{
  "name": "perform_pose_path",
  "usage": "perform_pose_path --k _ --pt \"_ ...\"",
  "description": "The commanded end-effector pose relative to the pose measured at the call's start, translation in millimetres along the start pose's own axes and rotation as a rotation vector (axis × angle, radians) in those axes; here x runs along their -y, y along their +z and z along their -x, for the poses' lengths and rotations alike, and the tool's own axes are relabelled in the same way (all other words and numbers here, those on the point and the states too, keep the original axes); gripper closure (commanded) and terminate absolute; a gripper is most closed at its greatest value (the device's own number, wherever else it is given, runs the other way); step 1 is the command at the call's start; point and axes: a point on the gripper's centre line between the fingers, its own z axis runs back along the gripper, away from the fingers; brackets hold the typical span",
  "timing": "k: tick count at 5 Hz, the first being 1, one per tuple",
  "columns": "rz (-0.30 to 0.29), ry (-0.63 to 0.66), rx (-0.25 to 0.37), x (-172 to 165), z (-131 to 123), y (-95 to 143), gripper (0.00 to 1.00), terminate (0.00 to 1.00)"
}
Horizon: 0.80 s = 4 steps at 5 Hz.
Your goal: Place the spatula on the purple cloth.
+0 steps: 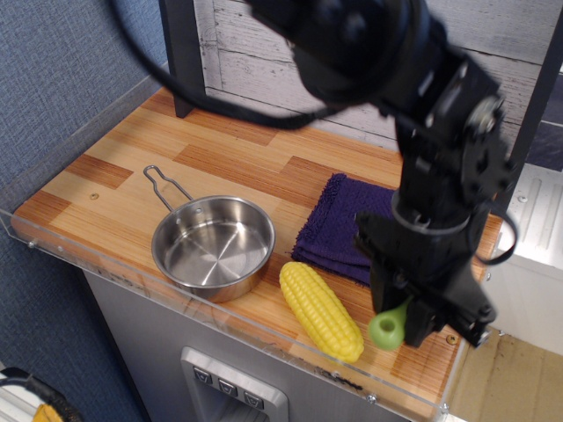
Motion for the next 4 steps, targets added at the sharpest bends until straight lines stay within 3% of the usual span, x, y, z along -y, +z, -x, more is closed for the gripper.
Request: perform_pose_path --k 1,2,4 --pt "-0.104 0.077 0.147 -53.1 -20.7 71.8 1.0 0.0" --pt "-0.106 0.129 0.121 -110.9 -28.1 76.1 1.0 0.0" --pt "-0.019 0.264 0.061 -221.3 -32.6 63.1 1.0 0.0"
